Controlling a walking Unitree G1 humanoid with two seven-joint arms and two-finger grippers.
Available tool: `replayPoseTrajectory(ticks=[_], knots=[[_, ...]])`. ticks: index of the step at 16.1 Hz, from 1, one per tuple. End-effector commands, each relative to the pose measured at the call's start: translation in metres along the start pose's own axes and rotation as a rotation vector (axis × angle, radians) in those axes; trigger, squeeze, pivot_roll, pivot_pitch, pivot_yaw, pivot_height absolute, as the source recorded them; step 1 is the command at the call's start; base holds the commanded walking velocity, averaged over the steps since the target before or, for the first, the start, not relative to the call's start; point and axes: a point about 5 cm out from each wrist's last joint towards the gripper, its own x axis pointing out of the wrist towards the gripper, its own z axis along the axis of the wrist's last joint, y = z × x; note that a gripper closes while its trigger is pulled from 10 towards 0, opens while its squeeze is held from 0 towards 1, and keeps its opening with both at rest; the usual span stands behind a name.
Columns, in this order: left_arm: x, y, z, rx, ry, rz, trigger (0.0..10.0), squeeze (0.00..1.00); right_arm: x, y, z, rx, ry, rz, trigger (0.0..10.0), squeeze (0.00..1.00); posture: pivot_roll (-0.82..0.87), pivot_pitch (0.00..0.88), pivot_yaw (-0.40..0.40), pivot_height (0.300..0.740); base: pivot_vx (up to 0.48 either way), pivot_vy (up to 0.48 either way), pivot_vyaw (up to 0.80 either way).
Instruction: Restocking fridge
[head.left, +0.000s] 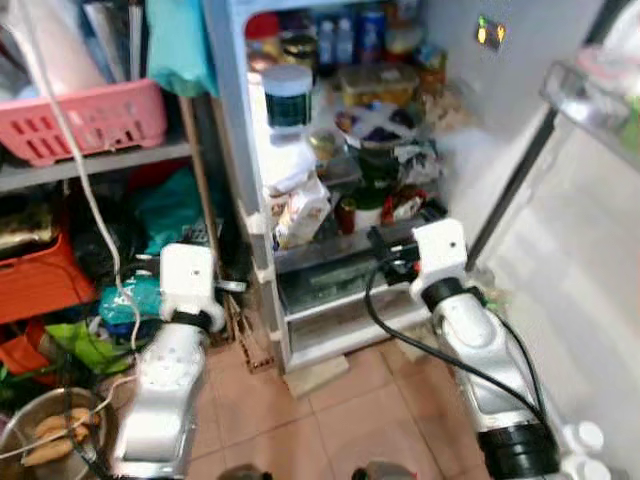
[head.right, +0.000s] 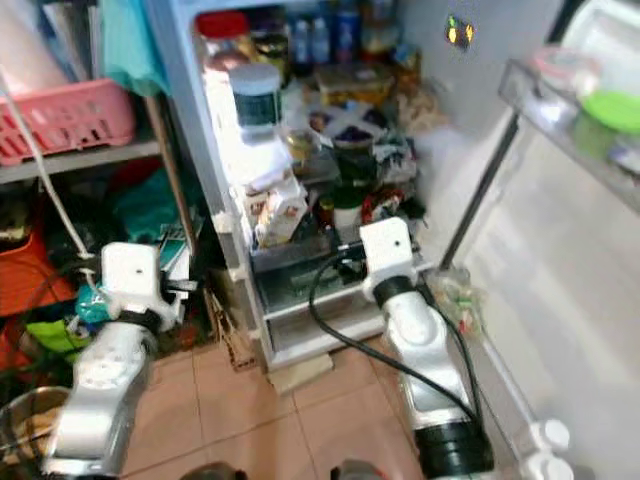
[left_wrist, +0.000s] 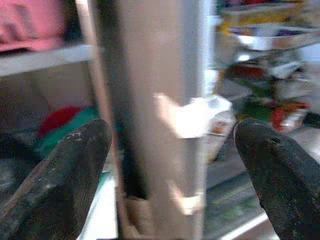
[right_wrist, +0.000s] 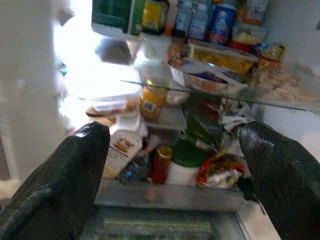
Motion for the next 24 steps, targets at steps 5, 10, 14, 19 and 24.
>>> replayPoseTrajectory(ticks=[5,10,14,19,24], knots=[[-0.0057,-0.0053,-0.0072,-0.004,0.03,-0.019,10.0,0.0,0.0032,0.0037,-0.0007,-0.006,-0.011,0.023,10.0,0.0,0.07,0.0,-0.004,0.74,0.0,-0.061,-0.13],[-0.0059,-0.0039,-0.0077,0.001,0.033,-0.018,10.0,0.0,0.0042,0.0015,-0.0004,-0.014,-0.015,0.022,10.0,0.0,0.07,0.0,-0.004,0.74,0.0,-0.307,0.0],[-0.0072,-0.0051,-0.0084,-0.02,0.034,-0.019,10.0,0.0,0.003,0.0025,-0.0023,0.002,-0.009,0.033,10.0,0.0,0.07,0.0,-0.004,0.74,0.0,-0.329,0.0],[-0.0087,-0.0044,-0.0098,-0.035,0.045,-0.009,10.0,0.0,0.0021,-0.0011,-0.0059,0.074,0.023,0.022,10.0,0.0,0.07,0.0,-0.006,0.74,-0.059,0.0,0.0],[-0.0092,-0.0051,-0.0108,-0.037,0.05,-0.01,10.0,0.0,0.0015,0.0045,-0.0077,0.095,0.042,0.059,10.0,0.0,0.08,0.0,-0.009,0.74,-0.379,0.0,0.0]])
